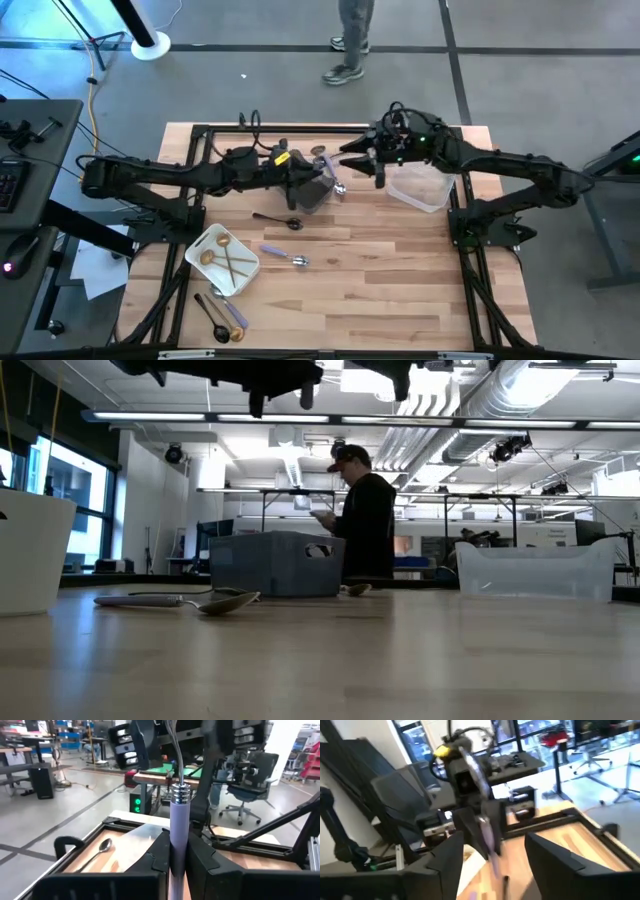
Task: Sort silverware by color (type)
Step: Put the top right purple spoon into the black bin
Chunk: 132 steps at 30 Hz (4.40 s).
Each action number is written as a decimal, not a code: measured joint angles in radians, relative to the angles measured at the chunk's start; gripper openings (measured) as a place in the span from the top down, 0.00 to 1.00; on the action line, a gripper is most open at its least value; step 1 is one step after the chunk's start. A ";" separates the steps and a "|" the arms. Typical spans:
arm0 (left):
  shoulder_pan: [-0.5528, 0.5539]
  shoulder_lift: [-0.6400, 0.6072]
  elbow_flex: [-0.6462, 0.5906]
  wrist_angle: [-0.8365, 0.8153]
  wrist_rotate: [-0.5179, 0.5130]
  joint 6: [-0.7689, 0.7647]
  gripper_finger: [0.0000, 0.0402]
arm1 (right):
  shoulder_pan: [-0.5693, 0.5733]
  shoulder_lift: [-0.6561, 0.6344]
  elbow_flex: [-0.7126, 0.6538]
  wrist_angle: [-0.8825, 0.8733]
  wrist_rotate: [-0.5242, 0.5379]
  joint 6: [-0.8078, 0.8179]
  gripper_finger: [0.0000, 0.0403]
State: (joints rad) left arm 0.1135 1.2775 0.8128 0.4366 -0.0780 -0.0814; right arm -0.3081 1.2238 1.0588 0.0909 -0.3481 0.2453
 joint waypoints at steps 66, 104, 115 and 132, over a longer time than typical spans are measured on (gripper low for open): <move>-0.038 -0.308 -0.232 -0.021 0.128 -0.152 0.95 | 0.152 -0.328 -0.387 0.165 0.119 -0.097 1.00; 0.276 0.117 0.329 -1.043 0.221 0.359 0.95 | 0.152 -0.328 -0.386 0.166 0.117 -0.097 1.00; 0.267 0.386 0.344 -1.037 0.093 0.615 0.95 | 0.152 -0.328 -0.386 0.161 0.117 -0.087 1.00; 0.269 0.583 0.344 -1.015 0.026 0.695 0.95 | 0.152 -0.328 -0.386 0.161 0.119 -0.063 1.00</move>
State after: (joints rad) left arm 0.3822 1.8600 1.1564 -0.5780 -0.0523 0.6140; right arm -0.1562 0.8963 0.6727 0.2520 -0.2295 0.1822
